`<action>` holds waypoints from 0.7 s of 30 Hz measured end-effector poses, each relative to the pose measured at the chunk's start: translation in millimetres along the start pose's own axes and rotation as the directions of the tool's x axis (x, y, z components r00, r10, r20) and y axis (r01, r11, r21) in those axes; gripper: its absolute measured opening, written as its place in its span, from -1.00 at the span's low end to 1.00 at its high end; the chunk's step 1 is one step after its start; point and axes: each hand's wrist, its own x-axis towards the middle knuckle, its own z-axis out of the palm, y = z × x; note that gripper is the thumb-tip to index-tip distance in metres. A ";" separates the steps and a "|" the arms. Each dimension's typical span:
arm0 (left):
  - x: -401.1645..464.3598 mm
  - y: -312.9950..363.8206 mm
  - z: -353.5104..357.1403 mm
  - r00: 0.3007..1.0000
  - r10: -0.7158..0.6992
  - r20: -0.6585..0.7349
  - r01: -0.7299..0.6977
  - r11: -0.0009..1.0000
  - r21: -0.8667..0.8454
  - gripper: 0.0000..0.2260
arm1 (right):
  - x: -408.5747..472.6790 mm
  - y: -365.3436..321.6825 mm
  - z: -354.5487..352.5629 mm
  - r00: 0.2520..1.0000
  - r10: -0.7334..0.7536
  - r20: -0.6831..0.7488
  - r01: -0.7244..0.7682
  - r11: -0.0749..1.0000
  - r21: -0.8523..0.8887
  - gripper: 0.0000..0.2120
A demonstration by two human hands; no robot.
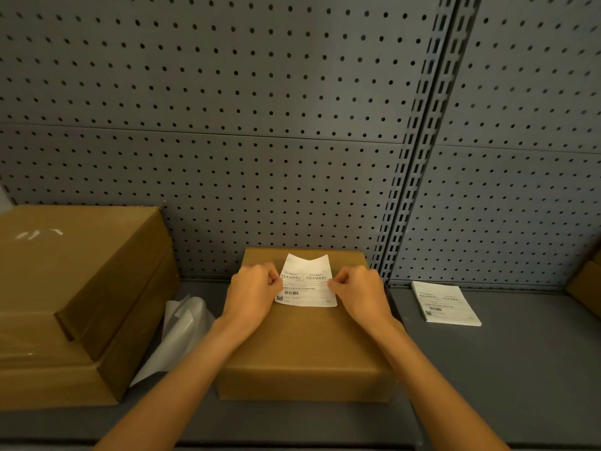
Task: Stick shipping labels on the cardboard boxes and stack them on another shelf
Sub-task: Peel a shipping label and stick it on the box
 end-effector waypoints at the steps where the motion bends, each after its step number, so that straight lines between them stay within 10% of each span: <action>1: 0.0 0.2 0.2 1.000 0.001 0.003 -0.001 1.000 0.001 -0.92 | -0.5 -0.4 0.2 1.000 -0.005 -0.001 0.005 1.000 -0.005 -0.82; 14: -1.8 1.2 1.9 0.999 0.035 -0.021 -0.034 0.999 0.025 -0.91 | -9.5 -1.1 -1.4 0.996 -0.043 -0.082 0.042 0.999 -0.013 -0.89; 21: -4.6 0.4 -3.2 0.995 0.061 -0.077 -0.056 0.996 0.071 -0.76 | -19.5 -1.2 -6.4 0.939 -0.335 -0.071 0.315 0.927 -0.205 -0.77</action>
